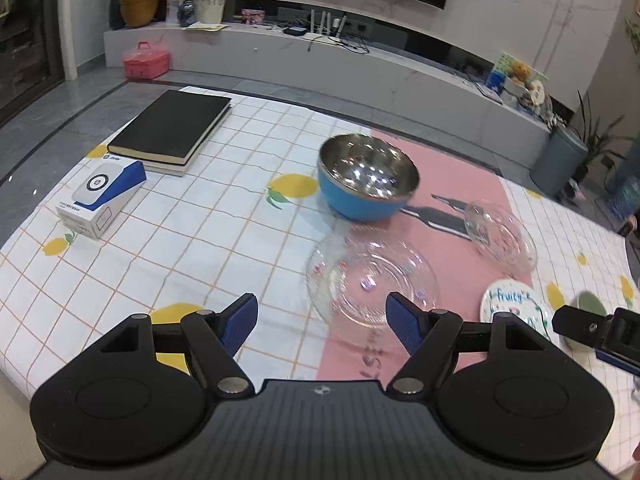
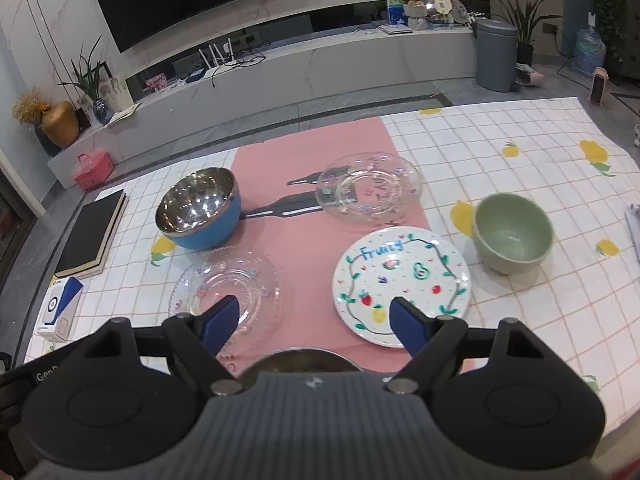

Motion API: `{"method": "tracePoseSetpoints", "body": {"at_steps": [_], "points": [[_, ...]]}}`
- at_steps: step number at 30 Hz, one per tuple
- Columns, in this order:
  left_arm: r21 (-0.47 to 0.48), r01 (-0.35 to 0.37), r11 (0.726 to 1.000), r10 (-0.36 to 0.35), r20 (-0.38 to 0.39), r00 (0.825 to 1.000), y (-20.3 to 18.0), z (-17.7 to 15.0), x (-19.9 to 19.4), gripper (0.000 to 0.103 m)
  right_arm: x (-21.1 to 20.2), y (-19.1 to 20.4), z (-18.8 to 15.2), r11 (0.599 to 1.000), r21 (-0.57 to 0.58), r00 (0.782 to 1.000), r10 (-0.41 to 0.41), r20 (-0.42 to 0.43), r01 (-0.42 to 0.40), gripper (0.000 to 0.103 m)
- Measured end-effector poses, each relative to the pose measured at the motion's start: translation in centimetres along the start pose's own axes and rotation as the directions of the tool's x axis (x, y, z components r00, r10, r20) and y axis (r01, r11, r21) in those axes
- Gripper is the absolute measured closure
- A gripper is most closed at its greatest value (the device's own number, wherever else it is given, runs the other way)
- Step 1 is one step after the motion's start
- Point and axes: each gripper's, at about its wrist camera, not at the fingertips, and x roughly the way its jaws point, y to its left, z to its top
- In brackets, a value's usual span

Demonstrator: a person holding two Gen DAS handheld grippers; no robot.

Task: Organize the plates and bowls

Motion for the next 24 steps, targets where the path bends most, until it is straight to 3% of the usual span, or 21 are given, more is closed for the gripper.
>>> {"method": "tracePoseSetpoints", "body": {"at_steps": [3,11,17,24], "points": [[-0.05,0.005,0.999,-0.003,0.026,1.0,1.0,0.7,0.4,0.017,1.5,0.8,0.6,1.0,0.004,0.999,0.024,-0.029,-0.024,0.022],[-0.052,0.056,0.997,-0.05,0.109,0.993,1.7,2.9,1.7,0.017,5.2,2.5,2.8,0.999,0.032,0.999,0.043,-0.012,-0.043,0.022],[-0.126,0.086,0.988,-0.079,0.055,0.995,2.0,5.4,4.8,0.019,7.0,3.3,4.0,0.996,0.041,0.997,0.078,0.031,-0.079,0.022],[-0.124,0.098,0.987,-0.093,0.045,0.995,1.6,7.6,7.9,0.019,9.8,3.6,6.6,0.994,0.059,0.995,0.087,0.047,-0.09,0.022]]}}
